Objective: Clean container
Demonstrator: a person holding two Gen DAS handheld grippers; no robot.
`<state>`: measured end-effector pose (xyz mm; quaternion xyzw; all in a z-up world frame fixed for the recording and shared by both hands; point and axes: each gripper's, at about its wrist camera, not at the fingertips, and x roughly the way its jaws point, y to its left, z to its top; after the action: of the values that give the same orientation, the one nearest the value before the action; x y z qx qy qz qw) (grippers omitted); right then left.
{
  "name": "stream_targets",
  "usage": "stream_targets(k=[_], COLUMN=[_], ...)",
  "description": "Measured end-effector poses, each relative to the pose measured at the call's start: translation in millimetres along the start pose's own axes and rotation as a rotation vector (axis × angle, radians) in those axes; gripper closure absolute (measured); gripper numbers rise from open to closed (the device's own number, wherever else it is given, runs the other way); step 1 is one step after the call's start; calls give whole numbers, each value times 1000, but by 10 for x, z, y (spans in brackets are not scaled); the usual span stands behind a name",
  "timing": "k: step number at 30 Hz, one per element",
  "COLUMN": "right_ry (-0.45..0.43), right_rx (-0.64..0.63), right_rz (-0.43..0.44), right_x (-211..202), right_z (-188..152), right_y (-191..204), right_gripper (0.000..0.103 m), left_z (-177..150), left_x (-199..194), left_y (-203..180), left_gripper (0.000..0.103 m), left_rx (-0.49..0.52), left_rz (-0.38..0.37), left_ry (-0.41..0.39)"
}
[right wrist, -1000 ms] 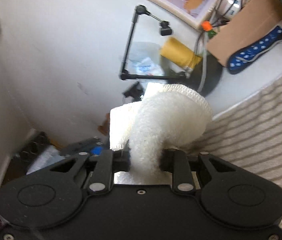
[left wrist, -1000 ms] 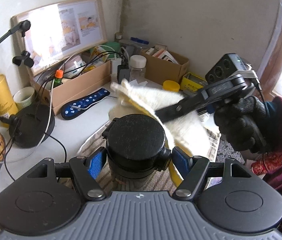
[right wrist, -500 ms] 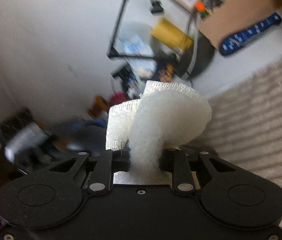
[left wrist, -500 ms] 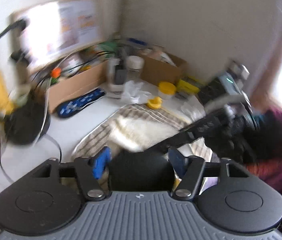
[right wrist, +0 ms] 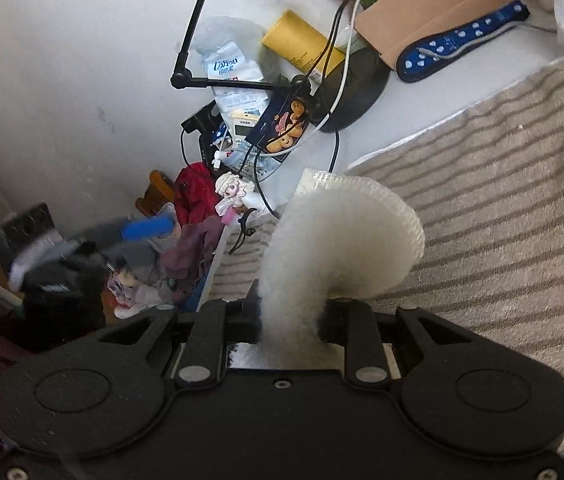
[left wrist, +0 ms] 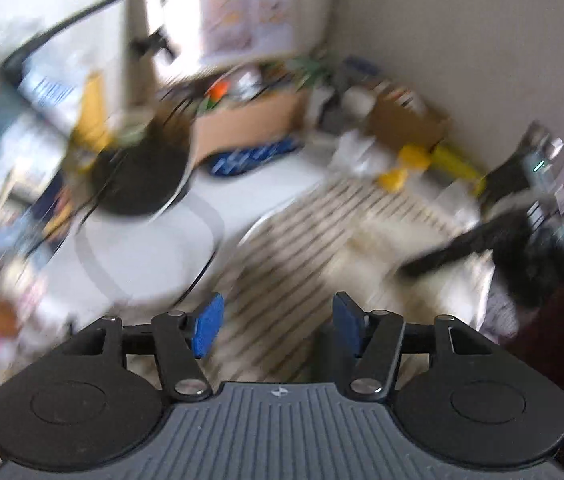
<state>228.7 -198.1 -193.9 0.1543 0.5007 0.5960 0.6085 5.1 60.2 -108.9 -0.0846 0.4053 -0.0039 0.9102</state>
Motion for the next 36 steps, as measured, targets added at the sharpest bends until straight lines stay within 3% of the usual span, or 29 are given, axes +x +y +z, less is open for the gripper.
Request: stream_targets(k=[6, 10, 12, 15, 24, 27, 33, 36], right_ry=[-42, 6, 71, 154, 219, 235, 229, 212], right_rx=[-28, -111, -187, -274, -266, -276, -269, -263], right_rz=[18, 8, -35, -77, -55, -48, -50, -67], right_x=[24, 128, 248, 395, 460, 469, 472, 422], right_z=[10, -32, -85, -162, -59, -52, -44, -32], right_y=[183, 421, 538, 637, 544, 544, 478, 456], right_gripper=[82, 82, 82, 82, 82, 82, 82, 82], left_z=[-424, -777, -967, -1195, -1526, -1587, -1528, -1309], left_x=[-127, -189, -221, -266, -183, -87, -90, -195], left_y=[193, 142, 109, 17, -226, -250, -359, -407], left_gripper=[38, 38, 38, 38, 37, 32, 33, 34], left_rx=[-105, -208, -275, -336, -458, -505, -457, -377], left_rz=[-51, -82, -86, -64, -14, -9, 30, 65], left_ry=[93, 145, 159, 170, 158, 151, 124, 120])
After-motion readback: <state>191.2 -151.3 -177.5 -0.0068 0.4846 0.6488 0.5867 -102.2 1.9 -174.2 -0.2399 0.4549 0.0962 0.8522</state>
